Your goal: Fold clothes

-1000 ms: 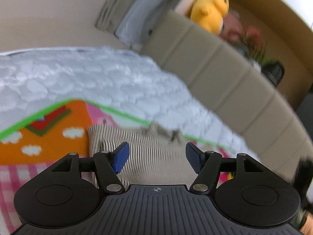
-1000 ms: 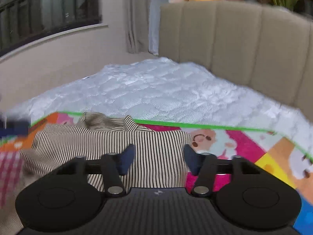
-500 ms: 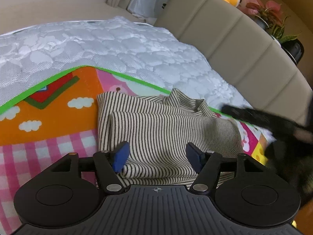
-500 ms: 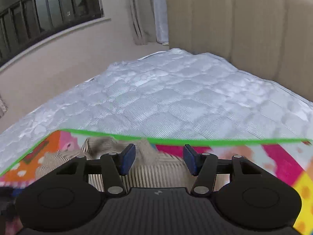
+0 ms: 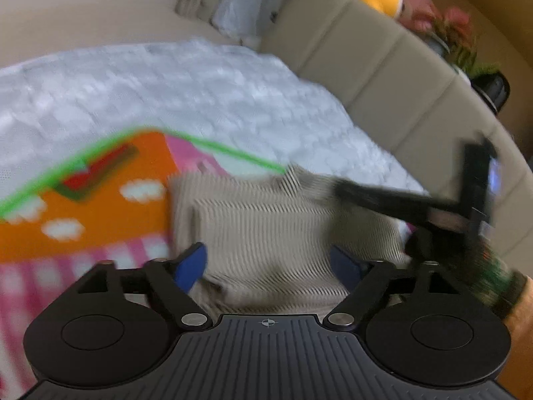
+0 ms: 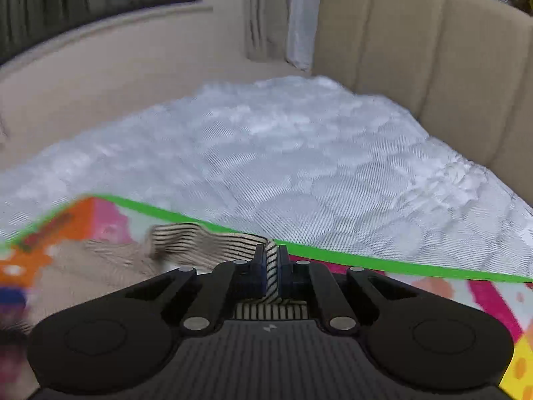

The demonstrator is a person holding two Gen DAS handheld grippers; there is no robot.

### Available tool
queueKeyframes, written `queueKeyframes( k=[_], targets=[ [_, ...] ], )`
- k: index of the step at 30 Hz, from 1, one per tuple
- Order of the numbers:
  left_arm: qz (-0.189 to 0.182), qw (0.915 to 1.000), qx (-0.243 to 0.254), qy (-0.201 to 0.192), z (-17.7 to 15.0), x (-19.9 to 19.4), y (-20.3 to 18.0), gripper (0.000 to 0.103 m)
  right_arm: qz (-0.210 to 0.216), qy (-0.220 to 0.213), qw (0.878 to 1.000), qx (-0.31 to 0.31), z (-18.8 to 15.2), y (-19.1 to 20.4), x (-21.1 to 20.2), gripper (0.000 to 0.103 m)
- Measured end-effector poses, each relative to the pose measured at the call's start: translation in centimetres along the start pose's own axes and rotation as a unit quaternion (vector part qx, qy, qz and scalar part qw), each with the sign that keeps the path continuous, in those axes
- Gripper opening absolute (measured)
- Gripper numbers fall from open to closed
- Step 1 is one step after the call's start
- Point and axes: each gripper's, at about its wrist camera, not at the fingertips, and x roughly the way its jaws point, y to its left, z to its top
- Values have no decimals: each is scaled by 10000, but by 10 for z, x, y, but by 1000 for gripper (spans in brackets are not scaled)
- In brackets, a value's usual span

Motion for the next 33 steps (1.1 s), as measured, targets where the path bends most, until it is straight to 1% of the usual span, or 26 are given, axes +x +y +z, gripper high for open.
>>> queueKeyframes(
  k=[2, 3, 5, 7, 9, 12, 14, 17, 20, 22, 23, 24, 26, 28, 29, 31, 33],
  targets=[
    [195, 9990, -242, -334, 12, -18, 16, 92, 171, -89, 9998, -67, -2, -2, -37, 5],
    [237, 9974, -475, -484, 17, -27, 26, 93, 243, -84, 9996, -84, -7, -3, -55, 5],
    [196, 9938, -878, -655, 22, -39, 42, 93, 384, -56, 9992, -112, -18, -3, -90, 5],
    [114, 9899, -1193, -762, 24, -50, 53, 94, 522, 74, 9986, -40, -39, -3, -117, 5],
    [-19, 9896, -1238, -739, 22, -54, 53, 94, 641, 211, 9977, 17, -60, -1, -139, 5],
    [-263, 9925, -1008, -642, 17, -59, 39, 94, 770, 408, 9962, 43, -93, 4, -158, 5],
    [-347, 9944, -833, -551, 12, -63, 27, 95, 796, 522, 9954, 69, -111, 8, -165, 5],
    [-387, 9959, -762, -291, 0, -69, 10, 94, 914, 630, 9938, 31, -129, 9, -180, 5],
    [-297, 9985, -461, 62, -11, -75, -7, 94, 1071, 599, 9924, 61, -137, 5, -201, 7],
    [-222, 9991, -225, 294, -18, -79, -18, 94, 1102, 420, 9927, 237, -136, -7, -220, 19],
    [-202, 9987, -119, 442, -22, -80, -23, 94, 1114, 325, 9927, 330, -134, -14, -229, 38],
    [-218, 9976, -40, 659, -28, -80, -25, 94, 1032, 190, 9934, 454, -132, -23, -237, 51],
    [-190, 9935, 140, 1112, -40, -77, -27, 94, 828, -25, 9938, 737, -128, -42, -246, 60],
    [-179, 9881, 229, 1508, -50, -72, -28, 94, 663, -82, 9918, 1086, -127, -62, -245, 62],
    [-187, 9852, 248, 1688, -55, -69, -28, 94, 672, -13, 9894, 1286, -129, -70, -237, 63],
    [-207, 9788, 271, 2020, -65, -63, -28, 93, 616, 154, 9874, 1452, -136, -78, -219, 63],
    [-254, 9747, 223, 2208, -73, -57, -27, 91, 583, 357, 9868, 1469, -146, -78, -196, 63]
  ],
)
